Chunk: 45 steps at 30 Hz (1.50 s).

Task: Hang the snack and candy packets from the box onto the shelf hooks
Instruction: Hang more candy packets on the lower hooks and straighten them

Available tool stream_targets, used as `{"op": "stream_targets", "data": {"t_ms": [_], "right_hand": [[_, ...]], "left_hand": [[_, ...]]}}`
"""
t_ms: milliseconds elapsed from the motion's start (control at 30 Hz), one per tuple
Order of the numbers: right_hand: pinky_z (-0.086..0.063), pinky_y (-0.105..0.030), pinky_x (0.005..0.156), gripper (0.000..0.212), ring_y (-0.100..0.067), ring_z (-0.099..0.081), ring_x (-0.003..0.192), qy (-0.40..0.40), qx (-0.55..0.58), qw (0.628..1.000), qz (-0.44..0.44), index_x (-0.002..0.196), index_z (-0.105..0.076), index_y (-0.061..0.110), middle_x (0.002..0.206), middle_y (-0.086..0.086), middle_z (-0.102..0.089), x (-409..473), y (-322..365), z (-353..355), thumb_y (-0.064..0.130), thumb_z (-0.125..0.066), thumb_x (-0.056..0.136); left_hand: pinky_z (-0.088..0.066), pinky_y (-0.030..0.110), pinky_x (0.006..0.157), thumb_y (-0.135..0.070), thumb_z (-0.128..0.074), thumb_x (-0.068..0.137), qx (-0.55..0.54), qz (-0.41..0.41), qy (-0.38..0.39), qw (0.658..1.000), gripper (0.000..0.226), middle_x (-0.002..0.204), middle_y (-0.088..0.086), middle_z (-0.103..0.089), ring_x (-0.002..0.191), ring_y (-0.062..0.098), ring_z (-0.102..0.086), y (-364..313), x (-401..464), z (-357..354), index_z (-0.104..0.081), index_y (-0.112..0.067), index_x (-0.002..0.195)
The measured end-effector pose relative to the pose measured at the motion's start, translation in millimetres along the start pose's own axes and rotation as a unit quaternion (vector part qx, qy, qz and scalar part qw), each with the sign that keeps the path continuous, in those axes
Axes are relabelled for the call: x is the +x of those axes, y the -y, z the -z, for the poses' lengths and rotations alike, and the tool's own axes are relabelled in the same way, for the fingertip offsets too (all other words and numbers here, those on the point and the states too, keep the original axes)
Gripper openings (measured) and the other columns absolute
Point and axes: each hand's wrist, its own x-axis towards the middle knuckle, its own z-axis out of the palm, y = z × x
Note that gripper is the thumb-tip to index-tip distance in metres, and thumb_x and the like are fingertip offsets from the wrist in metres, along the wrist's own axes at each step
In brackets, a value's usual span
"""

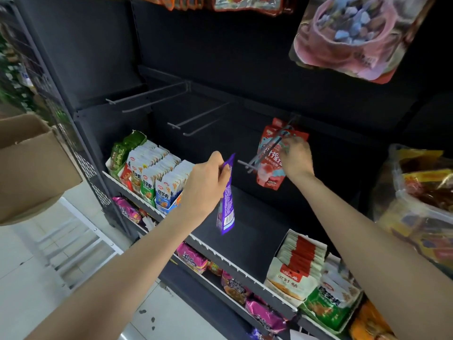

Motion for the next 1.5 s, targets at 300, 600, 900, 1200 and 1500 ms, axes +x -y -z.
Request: {"op": "stream_targets", "data": {"t_ms": [300,600,900,1200,1500], "right_hand": [[-0.055,-0.036,0.076,0.024,-0.023,-0.066,0.071,0.157,0.305,0.931,-0.124,0.091,-0.066,-0.001,0.088,-0.019,-0.071,-81.7,51.8,10.1,0.009,-0.045,0.096],[-0.060,-0.033,0.068,0.018,-0.020,-0.072,0.071,0.233,0.322,0.906,-0.141,0.086,-0.072,-0.001,0.080,-0.015,-0.072,-95.3,57.3,28.6,0.014,-0.062,0.089],[-0.051,-0.035,0.076,0.017,-0.020,-0.064,0.084,0.095,0.183,0.978,-0.004,0.089,-0.070,0.003,0.089,-0.009,-0.069,-86.6,48.0,30.7,0.014,-0.058,0.093],[-0.050,-0.032,0.068,0.015,-0.015,-0.060,0.077,0.063,0.126,0.989,0.041,0.086,-0.067,0.006,0.083,-0.002,-0.063,-86.5,49.4,19.8,0.013,-0.055,0.092],[-0.050,-0.025,0.076,0.017,-0.015,-0.063,0.089,0.019,0.163,0.986,0.022,0.104,-0.067,0.006,0.098,-0.004,-0.068,-73.1,36.9,6.6,0.012,-0.054,0.094]], "left_hand": [[-0.049,0.040,0.049,-0.020,-0.054,0.095,-0.005,-0.065,-0.053,0.996,0.021,0.064,0.012,-0.060,0.059,0.030,-0.063,-4.6,-17.8,-17.6,-0.046,-0.005,0.083],[-0.040,0.025,0.033,-0.028,-0.042,0.093,0.124,-0.267,-0.088,0.952,0.025,0.060,0.006,-0.059,0.039,0.024,-0.056,-4.1,-37.4,-36.9,-0.051,-0.005,0.088],[-0.054,0.031,0.080,-0.031,-0.036,0.092,0.112,-0.221,-0.018,0.969,0.042,0.115,0.005,-0.061,0.100,0.019,-0.062,15.4,-28.0,-12.7,-0.057,-0.007,0.120],[-0.046,0.046,0.094,-0.014,-0.064,0.085,0.138,-0.197,0.042,0.970,0.061,0.144,0.014,-0.042,0.114,0.030,-0.055,16.1,-26.0,-21.4,-0.040,-0.005,0.141],[-0.041,0.036,0.101,-0.014,-0.053,0.092,0.102,-0.177,0.113,0.972,0.058,0.152,0.012,-0.028,0.129,0.025,-0.042,15.7,-10.8,-42.2,-0.032,-0.007,0.145]]}}
